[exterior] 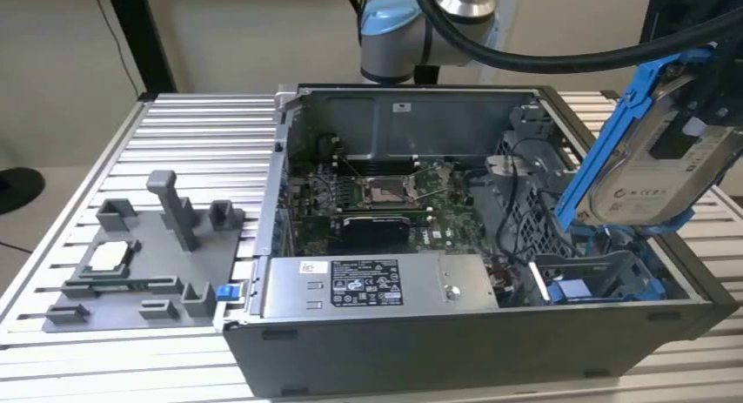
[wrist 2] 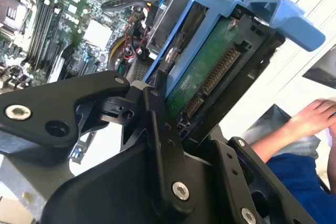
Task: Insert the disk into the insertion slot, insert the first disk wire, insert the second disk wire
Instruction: 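Insert the disk into the insertion slot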
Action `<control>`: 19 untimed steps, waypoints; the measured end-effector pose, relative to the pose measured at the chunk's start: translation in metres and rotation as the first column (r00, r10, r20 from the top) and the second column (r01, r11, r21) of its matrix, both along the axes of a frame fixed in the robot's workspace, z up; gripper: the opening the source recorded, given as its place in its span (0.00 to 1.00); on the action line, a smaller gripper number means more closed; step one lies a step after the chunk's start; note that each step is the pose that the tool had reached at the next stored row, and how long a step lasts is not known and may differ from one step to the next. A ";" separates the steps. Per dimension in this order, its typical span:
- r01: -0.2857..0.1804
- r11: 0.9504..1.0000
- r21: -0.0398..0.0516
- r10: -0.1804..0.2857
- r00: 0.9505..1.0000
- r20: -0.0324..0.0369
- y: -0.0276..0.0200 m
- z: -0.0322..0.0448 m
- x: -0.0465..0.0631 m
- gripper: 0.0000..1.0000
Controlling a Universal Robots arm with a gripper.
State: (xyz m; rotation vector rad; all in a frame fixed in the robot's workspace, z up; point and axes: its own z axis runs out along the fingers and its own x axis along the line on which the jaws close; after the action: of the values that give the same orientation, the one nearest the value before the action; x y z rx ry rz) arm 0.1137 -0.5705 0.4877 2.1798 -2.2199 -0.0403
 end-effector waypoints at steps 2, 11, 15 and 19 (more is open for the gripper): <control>0.000 1.000 0.000 0.000 1.000 -0.001 0.0000 -0.0013 0.000 0.00; 0.000 1.000 0.000 0.000 1.000 -0.008 -0.0001 -0.0060 0.000 0.00; 0.000 1.000 0.000 0.000 1.000 -0.010 -0.0005 -0.0103 0.000 0.00; 0.000 1.000 0.001 0.000 1.000 -0.011 -0.0017 -0.0150 0.002 0.00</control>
State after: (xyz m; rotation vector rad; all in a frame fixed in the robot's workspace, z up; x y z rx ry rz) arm 0.1158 -0.5721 0.4727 2.1744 -2.2143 -0.0533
